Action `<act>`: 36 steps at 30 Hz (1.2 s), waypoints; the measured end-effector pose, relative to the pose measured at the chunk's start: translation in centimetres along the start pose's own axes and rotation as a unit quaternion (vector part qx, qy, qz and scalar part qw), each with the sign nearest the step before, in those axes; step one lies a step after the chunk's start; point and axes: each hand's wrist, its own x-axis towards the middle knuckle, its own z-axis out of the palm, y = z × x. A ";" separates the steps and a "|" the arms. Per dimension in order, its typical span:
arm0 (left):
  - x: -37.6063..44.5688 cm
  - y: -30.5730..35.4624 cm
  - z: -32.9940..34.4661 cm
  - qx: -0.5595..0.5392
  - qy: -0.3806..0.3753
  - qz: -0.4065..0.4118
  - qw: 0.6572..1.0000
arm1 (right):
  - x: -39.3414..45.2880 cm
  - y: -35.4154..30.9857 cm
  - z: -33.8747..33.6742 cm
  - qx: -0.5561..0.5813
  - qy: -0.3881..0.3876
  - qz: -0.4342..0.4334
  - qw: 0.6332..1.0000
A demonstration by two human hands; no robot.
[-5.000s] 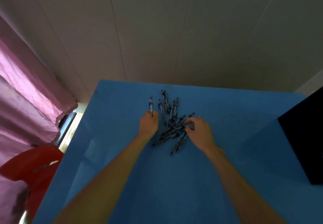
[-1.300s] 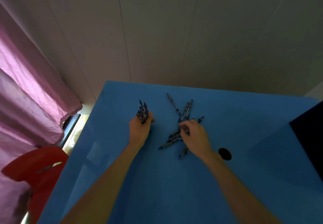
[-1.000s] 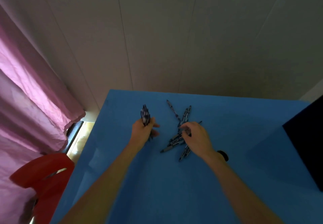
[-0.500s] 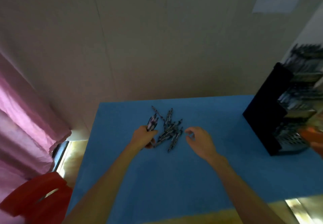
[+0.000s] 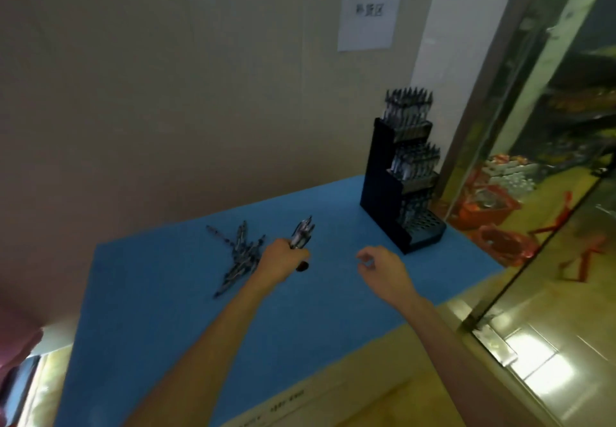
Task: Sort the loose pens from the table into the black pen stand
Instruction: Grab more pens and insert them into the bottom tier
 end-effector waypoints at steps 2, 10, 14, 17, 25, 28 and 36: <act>-0.2 1.8 2.6 0.013 -0.009 0.018 1.000 | -0.8 2.3 -1.5 0.012 0.011 0.013 1.000; -0.5 8.5 14.3 0.027 -0.031 0.049 0.998 | -3.0 11.9 -8.7 0.016 0.021 0.036 0.999; 0.0 11.8 19.5 0.033 -0.024 0.051 0.998 | -2.9 17.1 -12.7 0.015 0.035 0.033 0.999; 0.4 14.0 22.9 0.046 -0.010 0.050 0.998 | -2.7 20.4 -15.6 0.021 0.039 0.024 0.999; 2.1 17.5 28.6 0.062 0.026 0.030 0.997 | -0.9 25.9 -19.0 0.035 0.022 -0.015 0.999; 3.1 18.0 29.6 0.068 0.035 0.019 0.997 | 0.6 26.5 -19.2 0.048 0.012 -0.027 0.998; 7.0 17.6 30.4 0.072 0.074 -0.012 0.995 | 6.8 25.8 -18.1 0.098 -0.037 -0.074 0.992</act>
